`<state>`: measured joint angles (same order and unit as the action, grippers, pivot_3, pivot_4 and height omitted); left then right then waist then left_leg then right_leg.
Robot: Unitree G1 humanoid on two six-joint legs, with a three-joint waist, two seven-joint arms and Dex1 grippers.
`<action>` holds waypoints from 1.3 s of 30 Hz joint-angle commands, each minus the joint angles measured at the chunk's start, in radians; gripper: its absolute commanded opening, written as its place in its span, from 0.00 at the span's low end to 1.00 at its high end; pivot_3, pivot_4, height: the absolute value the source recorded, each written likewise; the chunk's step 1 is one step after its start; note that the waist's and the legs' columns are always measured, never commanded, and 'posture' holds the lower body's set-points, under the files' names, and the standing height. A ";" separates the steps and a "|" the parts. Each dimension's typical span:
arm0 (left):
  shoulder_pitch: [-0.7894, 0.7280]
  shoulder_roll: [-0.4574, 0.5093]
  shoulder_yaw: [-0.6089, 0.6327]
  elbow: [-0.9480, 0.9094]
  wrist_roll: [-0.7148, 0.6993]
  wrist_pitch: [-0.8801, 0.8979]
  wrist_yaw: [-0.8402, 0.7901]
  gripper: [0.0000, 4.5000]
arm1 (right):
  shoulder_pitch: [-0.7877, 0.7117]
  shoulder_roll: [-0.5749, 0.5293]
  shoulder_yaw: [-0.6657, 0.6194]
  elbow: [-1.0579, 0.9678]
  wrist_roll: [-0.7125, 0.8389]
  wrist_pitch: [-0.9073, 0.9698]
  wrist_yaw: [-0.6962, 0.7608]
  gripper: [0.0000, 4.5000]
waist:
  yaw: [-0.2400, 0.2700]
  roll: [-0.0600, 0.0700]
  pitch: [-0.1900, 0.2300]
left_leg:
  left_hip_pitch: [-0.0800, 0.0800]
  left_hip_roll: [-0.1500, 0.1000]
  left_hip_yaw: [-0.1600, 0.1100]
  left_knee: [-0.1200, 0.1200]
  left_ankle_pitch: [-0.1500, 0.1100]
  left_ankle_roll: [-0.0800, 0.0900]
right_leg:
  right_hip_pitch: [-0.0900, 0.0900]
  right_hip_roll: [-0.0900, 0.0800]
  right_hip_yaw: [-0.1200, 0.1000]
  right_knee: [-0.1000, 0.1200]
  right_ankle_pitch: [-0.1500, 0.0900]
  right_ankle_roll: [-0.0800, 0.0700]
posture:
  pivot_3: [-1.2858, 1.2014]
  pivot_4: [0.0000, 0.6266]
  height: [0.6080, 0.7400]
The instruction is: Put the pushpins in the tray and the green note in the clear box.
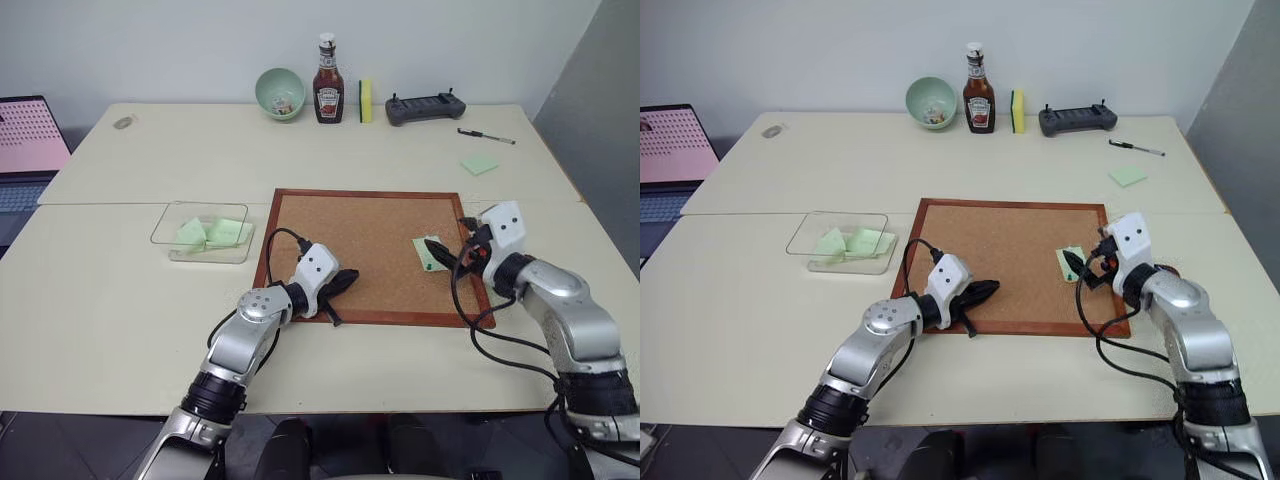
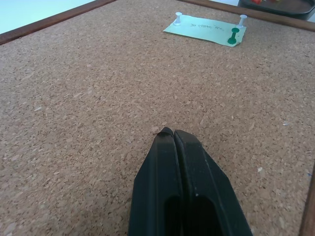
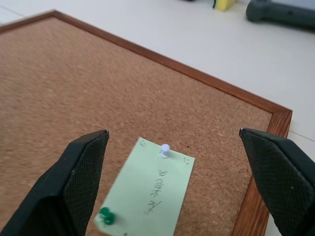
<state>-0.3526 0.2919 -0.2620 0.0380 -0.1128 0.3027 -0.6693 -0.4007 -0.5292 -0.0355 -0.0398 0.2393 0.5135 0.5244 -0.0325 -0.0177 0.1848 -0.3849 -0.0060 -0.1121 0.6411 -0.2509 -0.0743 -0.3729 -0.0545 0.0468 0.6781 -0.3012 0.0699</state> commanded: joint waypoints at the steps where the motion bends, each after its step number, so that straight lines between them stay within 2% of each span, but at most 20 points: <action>1: 0.023 0.004 -0.018 -0.013 0.006 0.024 -0.013 0.01 | -0.071 -0.006 0.025 0.101 -0.041 -0.043 0.023 1.00 | 0.000 0.000 0.000 | 0.000 0.000 0.000 0.000 0.000 0.000 | 0.000 0.000 0.000 0.000 0.000 0.000 | 0.52 0.24 1.00; 9: 0.035 -0.002 -0.027 -0.022 0.011 0.029 -0.007 0.01 | -0.157 0.015 0.080 0.281 -0.109 -0.143 0.049 1.00 | -0.001 0.000 0.000 | 0.000 0.000 0.000 0.000 0.000 0.000 | 0.000 0.000 0.000 0.000 0.000 0.000 | 0.52 0.24 1.00; 12: 0.031 -0.005 -0.026 -0.017 0.012 0.026 -0.006 0.00 | -0.173 0.019 0.088 0.319 -0.129 -0.168 0.055 0.90 | -0.001 0.000 0.000 | 0.000 0.000 0.000 0.000 0.000 0.000 | 0.000 0.000 0.000 0.000 0.000 0.000 | 0.52 0.24 1.00; 15: 0.028 -0.007 -0.025 -0.012 0.013 0.023 -0.005 0.00 | -0.180 0.021 0.090 0.340 -0.137 -0.183 0.060 0.75 | 0.000 0.000 0.000 | 0.000 0.000 0.000 0.000 0.000 0.000 | 0.000 0.000 0.000 0.000 0.000 0.000 | 0.52 0.24 1.00; 32: 0.041 -0.008 -0.031 -0.021 0.028 0.019 0.000 0.00 | -0.186 0.036 0.087 0.340 -0.148 -0.201 0.098 0.03 | -0.001 0.000 0.000 | 0.000 0.000 0.000 0.000 0.000 0.000 | 0.000 0.000 0.000 0.000 0.000 0.000 | 0.52 0.24 1.00; 39: 0.046 -0.003 -0.031 -0.019 0.034 0.020 -0.001 0.00 | -0.178 0.028 0.078 0.305 -0.139 -0.188 0.109 0.01 | -0.001 0.000 0.000 | 0.000 0.000 0.000 0.000 0.000 0.000 | 0.000 0.000 0.000 0.000 0.000 0.000 | 0.52 0.24 1.00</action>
<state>-0.3346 0.2864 -0.2678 0.0092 -0.0917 0.3146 -0.6628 -0.5620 -0.4871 0.0695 0.3199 0.0986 0.3356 0.6372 -0.0335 -0.0174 0.1847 -0.3849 -0.0062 -0.1118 0.6412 -0.2509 -0.0743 -0.3730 -0.0547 0.0471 0.6781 -0.3011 0.0698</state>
